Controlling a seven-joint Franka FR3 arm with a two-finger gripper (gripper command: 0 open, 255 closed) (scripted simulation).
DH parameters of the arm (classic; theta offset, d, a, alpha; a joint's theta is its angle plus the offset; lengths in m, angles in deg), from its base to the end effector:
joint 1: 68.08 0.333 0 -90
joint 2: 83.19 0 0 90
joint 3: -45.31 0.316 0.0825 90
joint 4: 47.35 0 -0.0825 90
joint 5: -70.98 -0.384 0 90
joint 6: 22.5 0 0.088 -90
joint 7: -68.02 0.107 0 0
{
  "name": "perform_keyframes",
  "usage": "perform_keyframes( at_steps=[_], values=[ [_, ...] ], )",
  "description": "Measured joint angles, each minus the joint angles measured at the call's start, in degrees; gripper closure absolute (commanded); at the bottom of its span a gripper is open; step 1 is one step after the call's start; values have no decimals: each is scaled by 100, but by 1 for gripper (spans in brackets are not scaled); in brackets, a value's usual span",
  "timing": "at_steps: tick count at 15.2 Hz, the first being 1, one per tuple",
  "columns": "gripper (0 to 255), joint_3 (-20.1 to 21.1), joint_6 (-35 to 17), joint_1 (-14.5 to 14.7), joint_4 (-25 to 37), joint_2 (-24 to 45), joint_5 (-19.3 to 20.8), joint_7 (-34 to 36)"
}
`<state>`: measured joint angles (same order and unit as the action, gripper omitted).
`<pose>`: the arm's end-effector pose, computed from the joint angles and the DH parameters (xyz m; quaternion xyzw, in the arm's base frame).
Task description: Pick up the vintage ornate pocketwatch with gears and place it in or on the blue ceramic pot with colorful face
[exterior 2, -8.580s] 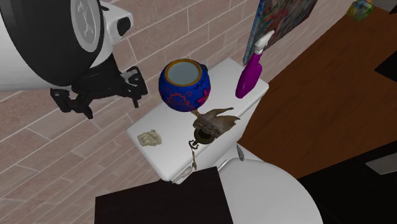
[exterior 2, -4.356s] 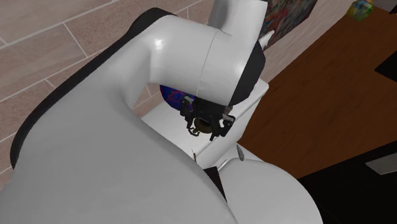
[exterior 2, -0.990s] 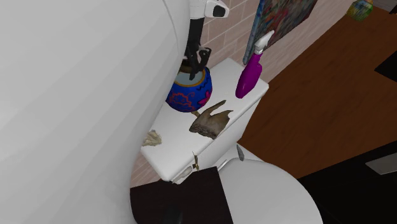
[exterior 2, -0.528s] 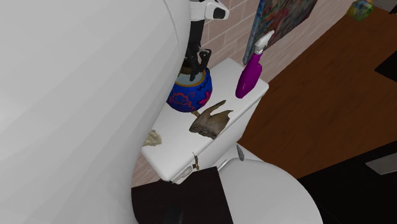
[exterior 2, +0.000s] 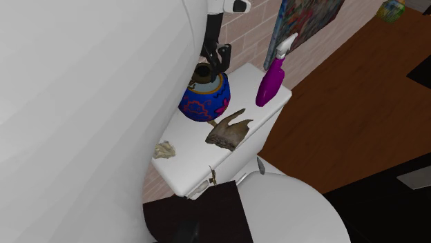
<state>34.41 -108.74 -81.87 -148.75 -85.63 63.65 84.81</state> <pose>0.4811 -0.2072 0.5508 -0.9264 0.3534 0.1060 0.0753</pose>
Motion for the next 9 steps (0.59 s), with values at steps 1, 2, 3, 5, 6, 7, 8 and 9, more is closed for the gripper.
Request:
perform_keyframes(
  at_steps=[1, 2, 3, 5, 6, 7, 8, 9],
  values=[
    [0, -26, 188, -22, 297, 116, -12, -29],
    [0, -41, 365, -36, 489, 133, -11, -34],
    [0, -45, 445, -39, 602, 165, -17, -31],
    [0, -47, 508, -41, 688, 193, -22, -29],
    [0, -48, 519, -42, 705, 200, -23, -29],
    [0, -48, 526, -42, 713, 202, -23, -29],
    [0, -48, 529, -42, 717, 204, -24, -29],
    [0, -48, 530, -42, 718, 204, -24, -28]
  ],
)
